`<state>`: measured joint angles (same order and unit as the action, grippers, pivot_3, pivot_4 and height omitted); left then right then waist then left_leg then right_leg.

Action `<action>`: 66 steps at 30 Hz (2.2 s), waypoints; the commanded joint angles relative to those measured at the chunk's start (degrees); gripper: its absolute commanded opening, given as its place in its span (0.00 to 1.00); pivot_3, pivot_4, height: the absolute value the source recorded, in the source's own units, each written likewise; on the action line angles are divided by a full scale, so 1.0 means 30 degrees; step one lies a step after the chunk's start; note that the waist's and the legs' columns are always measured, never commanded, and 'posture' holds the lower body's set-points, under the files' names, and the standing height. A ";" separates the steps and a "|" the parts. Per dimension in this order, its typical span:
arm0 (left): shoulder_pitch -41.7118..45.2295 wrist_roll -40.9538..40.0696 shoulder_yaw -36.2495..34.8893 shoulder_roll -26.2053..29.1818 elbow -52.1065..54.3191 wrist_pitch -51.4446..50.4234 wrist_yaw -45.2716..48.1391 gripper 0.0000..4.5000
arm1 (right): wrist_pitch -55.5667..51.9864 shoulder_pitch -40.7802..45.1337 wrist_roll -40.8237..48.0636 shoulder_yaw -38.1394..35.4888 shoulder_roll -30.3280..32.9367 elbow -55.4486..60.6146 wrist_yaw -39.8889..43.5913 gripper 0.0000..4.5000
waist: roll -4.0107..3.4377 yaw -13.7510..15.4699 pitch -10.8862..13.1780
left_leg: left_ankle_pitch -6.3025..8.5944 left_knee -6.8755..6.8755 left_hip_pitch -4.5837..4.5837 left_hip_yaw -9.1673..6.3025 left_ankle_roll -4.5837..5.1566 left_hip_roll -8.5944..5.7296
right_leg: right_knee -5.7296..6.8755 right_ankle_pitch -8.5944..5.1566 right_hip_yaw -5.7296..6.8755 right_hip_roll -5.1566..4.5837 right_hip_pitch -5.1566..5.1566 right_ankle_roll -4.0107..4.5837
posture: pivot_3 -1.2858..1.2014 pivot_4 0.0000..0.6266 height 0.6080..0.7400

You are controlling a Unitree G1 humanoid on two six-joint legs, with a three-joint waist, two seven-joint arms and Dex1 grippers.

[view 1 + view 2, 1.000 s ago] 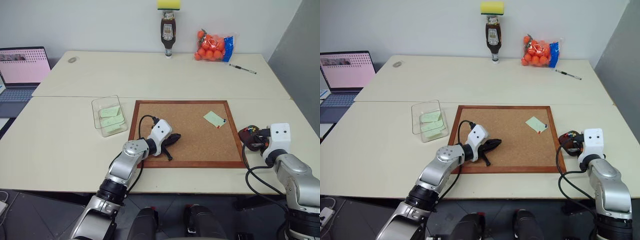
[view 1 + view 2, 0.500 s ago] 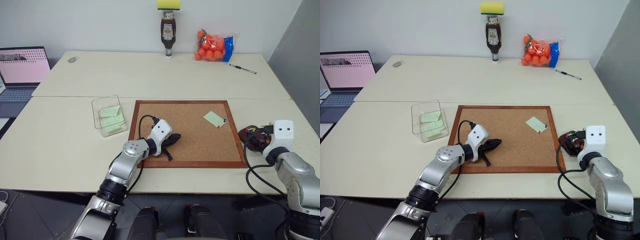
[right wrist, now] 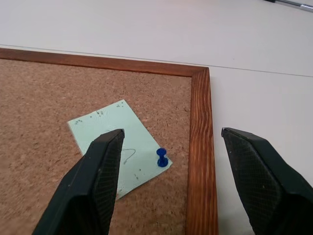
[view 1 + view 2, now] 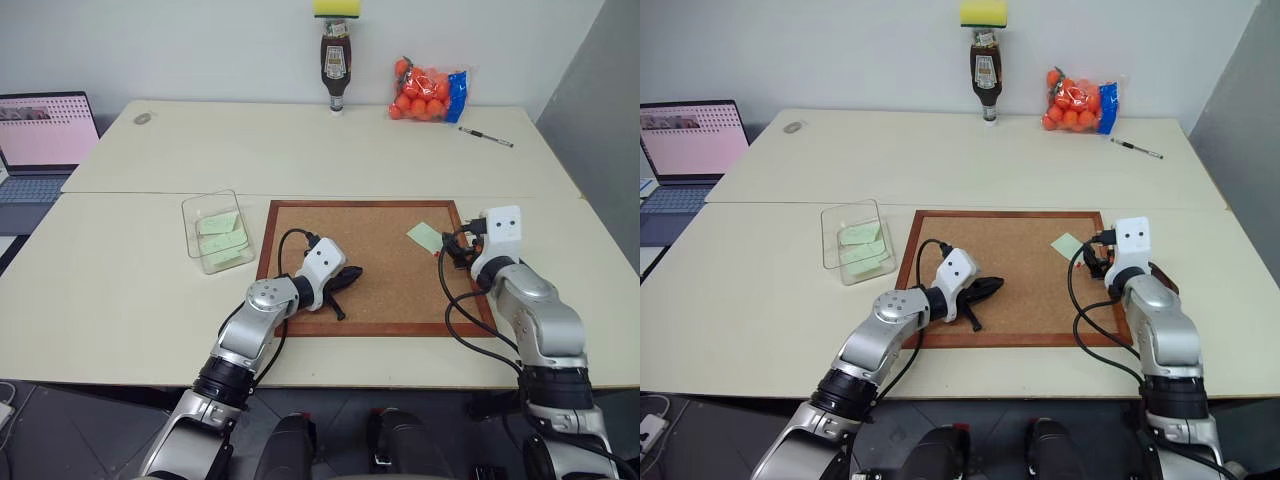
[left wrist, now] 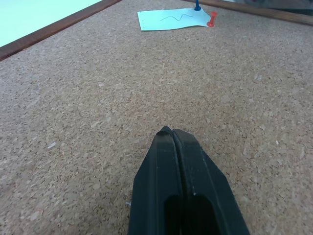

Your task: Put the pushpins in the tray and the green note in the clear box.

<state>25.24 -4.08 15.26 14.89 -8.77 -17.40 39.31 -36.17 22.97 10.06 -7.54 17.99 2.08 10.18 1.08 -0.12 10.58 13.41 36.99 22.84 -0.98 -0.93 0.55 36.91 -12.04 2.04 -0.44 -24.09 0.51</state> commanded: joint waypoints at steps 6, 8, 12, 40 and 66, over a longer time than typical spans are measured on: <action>-0.0331 0.0267 0.0152 0.0010 -0.0130 -0.0447 -0.0189 0.00 | 0.1410 0.1092 -0.0642 0.0455 0.0173 -0.1887 0.0445 0.65 | -0.0001 -0.0004 0.0000 | 0.0000 -0.0001 -0.0002 0.0009 0.0000 0.0004 | 0.0003 0.0000 -0.0009 0.0006 0.0000 0.0000 | 0.52 0.24 1.00; -0.0336 0.0265 0.0158 0.0001 -0.0144 -0.0430 -0.0191 0.00 | 0.1439 0.1175 -0.0714 0.0480 0.0179 -0.2084 0.0491 0.55 | -0.0001 -0.0005 0.0000 | 0.0000 0.0000 -0.0002 0.0011 0.0000 0.0003 | 0.0002 0.0001 -0.0012 0.0005 0.0000 -0.0001 | 0.52 0.24 1.00; -0.0330 0.0270 0.0172 -0.0022 -0.0175 -0.0409 -0.0202 0.00 | 0.1559 0.1279 -0.0830 0.0549 0.0163 -0.2400 0.0522 0.36 | -0.0001 -0.0004 -0.0001 | 0.0000 -0.0002 -0.0002 0.0006 0.0000 0.0004 | 0.0003 0.0001 -0.0009 0.0006 -0.0001 -0.0001 | 0.52 0.24 1.00; -0.0362 0.0336 0.0313 -0.0132 -0.0420 -0.0279 -0.0231 0.00 | 0.0577 0.0356 -0.0107 -0.0301 -0.0860 0.1799 -0.0297 0.01 | -0.0004 -0.0001 -0.0001 | 0.0000 0.0001 0.0001 -0.0004 -0.0001 0.0005 | 0.0002 0.0001 -0.0001 0.0004 -0.0003 -0.0002 | 0.52 0.24 1.00; -0.0309 0.0488 0.0441 -0.0174 -0.0584 -0.0136 -0.0021 0.00 | -0.2665 -0.6180 -0.0119 -0.3149 0.1357 0.6871 -0.0461 0.01 | -0.0005 0.0004 -0.0002 | 0.0001 0.0002 -0.0012 -0.0048 -0.0001 0.0000 | -0.0015 -0.0071 0.0036 -0.0100 0.0005 0.0110 | 0.52 0.24 1.00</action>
<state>24.99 -3.44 15.42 14.40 -9.02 -17.04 39.03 -45.27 3.98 10.24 -16.64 21.57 22.33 9.43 1.07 -0.11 10.57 13.41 36.99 22.81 -1.08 -0.93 0.54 36.86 -12.25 2.15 -0.73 -24.07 0.84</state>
